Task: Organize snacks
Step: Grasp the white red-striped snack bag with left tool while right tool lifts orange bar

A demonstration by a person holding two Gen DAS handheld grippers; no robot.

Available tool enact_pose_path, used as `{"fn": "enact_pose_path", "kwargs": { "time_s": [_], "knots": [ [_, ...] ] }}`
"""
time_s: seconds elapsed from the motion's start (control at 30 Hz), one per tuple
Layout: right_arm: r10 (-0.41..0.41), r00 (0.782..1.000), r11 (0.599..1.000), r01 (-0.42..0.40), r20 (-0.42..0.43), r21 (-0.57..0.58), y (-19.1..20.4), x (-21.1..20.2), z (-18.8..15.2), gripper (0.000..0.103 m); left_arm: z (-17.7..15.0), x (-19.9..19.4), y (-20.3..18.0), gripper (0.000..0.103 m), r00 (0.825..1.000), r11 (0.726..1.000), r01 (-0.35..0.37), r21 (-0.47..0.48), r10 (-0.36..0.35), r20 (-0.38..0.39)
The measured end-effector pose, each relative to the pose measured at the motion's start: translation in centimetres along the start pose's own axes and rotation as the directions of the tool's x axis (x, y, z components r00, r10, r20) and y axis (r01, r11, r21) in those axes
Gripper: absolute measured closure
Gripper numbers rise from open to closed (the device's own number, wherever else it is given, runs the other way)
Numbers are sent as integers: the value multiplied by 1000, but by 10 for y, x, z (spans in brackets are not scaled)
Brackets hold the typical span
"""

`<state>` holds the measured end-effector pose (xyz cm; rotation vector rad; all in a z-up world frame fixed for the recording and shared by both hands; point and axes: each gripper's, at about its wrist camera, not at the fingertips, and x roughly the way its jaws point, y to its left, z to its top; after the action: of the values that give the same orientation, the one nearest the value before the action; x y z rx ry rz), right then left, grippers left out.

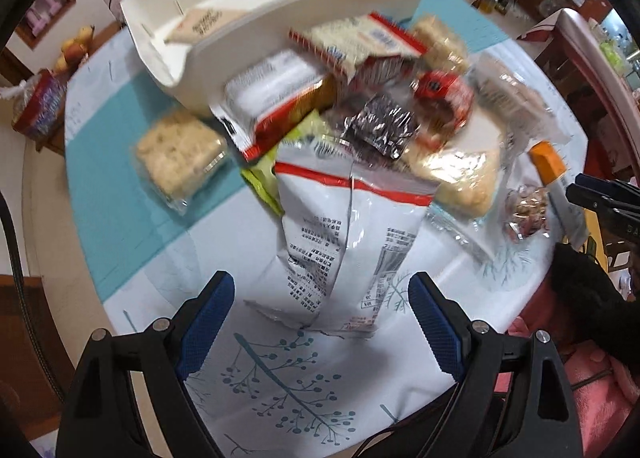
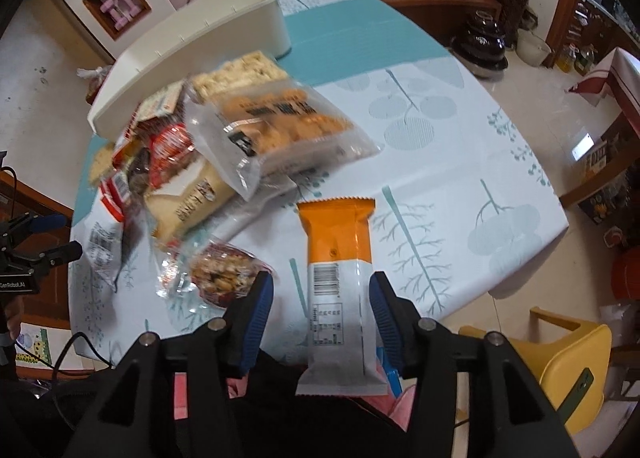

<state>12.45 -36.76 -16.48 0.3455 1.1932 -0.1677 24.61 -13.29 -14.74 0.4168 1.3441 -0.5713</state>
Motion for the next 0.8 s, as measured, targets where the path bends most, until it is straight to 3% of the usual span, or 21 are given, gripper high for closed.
{"fn": "enact_pose_path", "kwargs": {
  "time_s": [0.33,0.8],
  "knots": [
    [-31,995,999,33,-97,21,-5,25,-2,53,17,38,-1,14,996,1000,-22,5,23,-86],
    [-90,989,995,86,-113,-44,6,31,1,53,36,74,4,12,989,998,-21,-55,13,-147]
  ]
}}
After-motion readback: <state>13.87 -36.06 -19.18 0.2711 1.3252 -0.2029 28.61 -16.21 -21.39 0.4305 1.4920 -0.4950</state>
